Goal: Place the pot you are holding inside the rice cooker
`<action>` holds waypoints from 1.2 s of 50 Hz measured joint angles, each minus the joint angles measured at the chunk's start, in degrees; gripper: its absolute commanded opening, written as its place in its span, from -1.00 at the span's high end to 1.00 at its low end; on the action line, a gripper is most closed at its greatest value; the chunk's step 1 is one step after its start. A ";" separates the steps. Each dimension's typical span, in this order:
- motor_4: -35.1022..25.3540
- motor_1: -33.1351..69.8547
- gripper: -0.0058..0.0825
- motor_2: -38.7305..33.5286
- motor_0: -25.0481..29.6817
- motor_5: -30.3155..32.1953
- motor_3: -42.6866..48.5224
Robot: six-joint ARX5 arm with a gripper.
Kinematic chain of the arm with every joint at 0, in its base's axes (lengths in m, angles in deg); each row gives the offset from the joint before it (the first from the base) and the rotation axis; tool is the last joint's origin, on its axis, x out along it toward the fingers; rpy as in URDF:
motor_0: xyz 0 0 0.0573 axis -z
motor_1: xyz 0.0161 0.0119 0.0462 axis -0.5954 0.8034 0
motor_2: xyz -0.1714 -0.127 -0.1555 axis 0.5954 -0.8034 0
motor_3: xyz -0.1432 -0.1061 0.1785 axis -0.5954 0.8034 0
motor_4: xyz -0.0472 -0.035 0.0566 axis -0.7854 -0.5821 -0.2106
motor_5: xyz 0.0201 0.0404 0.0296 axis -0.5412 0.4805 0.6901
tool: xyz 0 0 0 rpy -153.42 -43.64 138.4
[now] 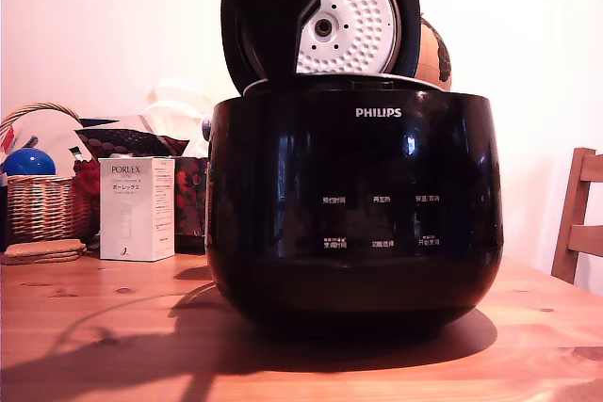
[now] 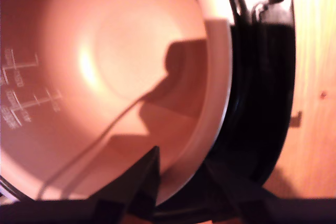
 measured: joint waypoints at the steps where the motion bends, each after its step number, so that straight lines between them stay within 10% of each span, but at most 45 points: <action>1: -0.02 0.00 0.37 0.00 0.20 -1.64 -0.09; 44: -1.14 -1.18 0.37 0.13 2.80 -13.77 -1.09; 60: -1.18 -1.18 0.37 1.73 2.80 -29.57 -1.07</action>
